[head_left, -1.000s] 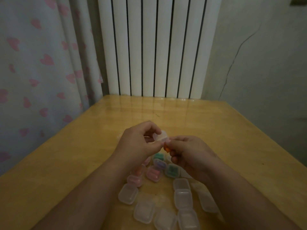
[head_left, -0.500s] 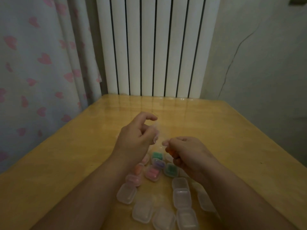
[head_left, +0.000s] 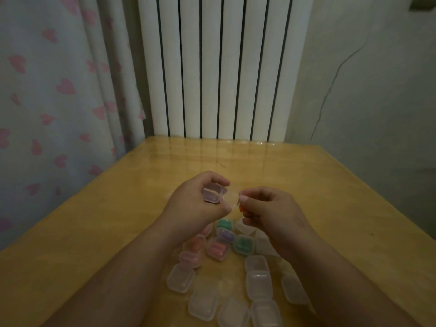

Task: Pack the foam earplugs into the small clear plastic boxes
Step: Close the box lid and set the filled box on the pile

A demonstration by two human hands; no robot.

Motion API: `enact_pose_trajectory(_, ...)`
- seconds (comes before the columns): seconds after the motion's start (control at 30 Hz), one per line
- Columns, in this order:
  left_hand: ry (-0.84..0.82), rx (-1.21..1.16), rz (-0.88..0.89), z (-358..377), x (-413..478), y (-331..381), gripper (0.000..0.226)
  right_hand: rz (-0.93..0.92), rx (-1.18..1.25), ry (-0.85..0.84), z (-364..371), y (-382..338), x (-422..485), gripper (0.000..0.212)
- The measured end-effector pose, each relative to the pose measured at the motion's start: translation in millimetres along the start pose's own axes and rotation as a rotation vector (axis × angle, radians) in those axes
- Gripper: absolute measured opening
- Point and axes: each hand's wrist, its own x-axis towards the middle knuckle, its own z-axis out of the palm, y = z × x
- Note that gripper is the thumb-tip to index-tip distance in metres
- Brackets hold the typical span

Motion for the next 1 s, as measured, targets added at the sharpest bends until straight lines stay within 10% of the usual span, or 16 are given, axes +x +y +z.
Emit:
enact_pose_trajectory(0.33,0.069,0.049,-0.018,3,0,1,0.036,-0.301,0.046,0.082,2,-6,-9,0.017)
enact_pose_trajectory(0.53,0.051,-0.051,-0.037,6,1,-1,0.037,-0.480,-0.387,0.164,7,3,-3,0.023)
enact_pose_trajectory(1.0,0.026,-0.224,-0.103,2,3,-3,0.044,-0.503,-0.493,0.220,8,8,-1,0.007)
